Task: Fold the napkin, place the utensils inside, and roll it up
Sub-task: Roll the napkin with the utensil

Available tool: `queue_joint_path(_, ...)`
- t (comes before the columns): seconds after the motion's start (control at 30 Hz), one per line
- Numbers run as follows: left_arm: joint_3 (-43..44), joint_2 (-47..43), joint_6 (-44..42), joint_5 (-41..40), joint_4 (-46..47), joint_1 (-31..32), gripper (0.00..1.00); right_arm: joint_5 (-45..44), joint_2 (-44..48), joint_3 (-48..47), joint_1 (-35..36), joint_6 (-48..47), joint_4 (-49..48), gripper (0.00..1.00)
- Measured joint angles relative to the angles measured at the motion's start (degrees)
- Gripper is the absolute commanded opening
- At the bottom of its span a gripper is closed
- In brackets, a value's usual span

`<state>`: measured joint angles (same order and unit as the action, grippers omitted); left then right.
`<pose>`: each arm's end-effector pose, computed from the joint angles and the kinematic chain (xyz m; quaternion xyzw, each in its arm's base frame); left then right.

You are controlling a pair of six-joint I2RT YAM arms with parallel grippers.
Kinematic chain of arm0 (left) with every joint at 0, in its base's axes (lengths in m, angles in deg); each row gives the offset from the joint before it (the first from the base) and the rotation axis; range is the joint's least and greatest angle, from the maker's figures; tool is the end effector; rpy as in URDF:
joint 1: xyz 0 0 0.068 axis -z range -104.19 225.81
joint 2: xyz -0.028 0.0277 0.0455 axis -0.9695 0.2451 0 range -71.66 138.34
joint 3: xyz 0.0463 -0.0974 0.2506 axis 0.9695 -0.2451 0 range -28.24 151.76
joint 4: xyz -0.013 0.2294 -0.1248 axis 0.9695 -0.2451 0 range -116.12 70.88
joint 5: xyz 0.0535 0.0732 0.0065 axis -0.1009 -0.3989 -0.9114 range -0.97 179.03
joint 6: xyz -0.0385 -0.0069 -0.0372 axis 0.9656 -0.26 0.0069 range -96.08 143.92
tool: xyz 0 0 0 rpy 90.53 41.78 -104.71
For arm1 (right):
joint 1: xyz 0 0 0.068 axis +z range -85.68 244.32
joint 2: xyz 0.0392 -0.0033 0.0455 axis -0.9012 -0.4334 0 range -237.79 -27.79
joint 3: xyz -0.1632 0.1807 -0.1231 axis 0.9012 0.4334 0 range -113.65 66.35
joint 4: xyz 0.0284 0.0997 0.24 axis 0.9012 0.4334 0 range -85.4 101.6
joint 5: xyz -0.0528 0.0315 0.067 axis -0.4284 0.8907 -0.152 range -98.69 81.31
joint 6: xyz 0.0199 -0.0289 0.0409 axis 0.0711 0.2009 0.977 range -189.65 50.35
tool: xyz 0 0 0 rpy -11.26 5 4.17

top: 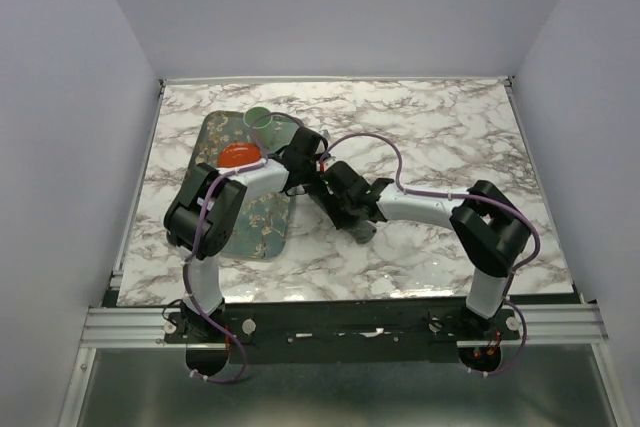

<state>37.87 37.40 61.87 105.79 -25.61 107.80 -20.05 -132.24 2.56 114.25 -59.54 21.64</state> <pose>0.3311 -0.2188 0.1579 0.0022 0.9294 -0.3085 0.2027 0.2428 0.2779 0.1631 -0.2997 0.9080 0.0562 0.2872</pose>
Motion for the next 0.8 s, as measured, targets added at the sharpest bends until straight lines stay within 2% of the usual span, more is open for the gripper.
queue_joint_path(0.2, 0.20, 0.02, 0.04, 0.48, -0.02, -0.39, 0.39, -1.22, -0.42, 0.50, 0.24, 1.16, -1.60, 0.51)
queue_joint_path(0.23, 0.28, 0.02, 0.04, 0.50, -0.04, -0.44, 0.40, -1.25, -0.42, 0.61, 0.26, 1.38, -1.90, 0.47)
queue_joint_path(0.33, 0.68, 0.02, -0.02, 0.48, -0.50, -0.74, 0.42, -1.20, -0.42, 0.87, 0.26, 1.62, -2.69, 0.42)
queue_joint_path(0.6, 2.93, 0.02, -1.03, 0.46, -3.72, -1.27, 0.45, -0.72, -0.09, 2.67, -0.07, 1.84, -6.60, 0.38)
queue_joint_path(0.8, 4.94, 0.02, -1.62, 0.50, -5.62, -2.38, 0.48, 3.02, 1.64, 5.55, -2.16, 3.02, -10.25, 0.38)
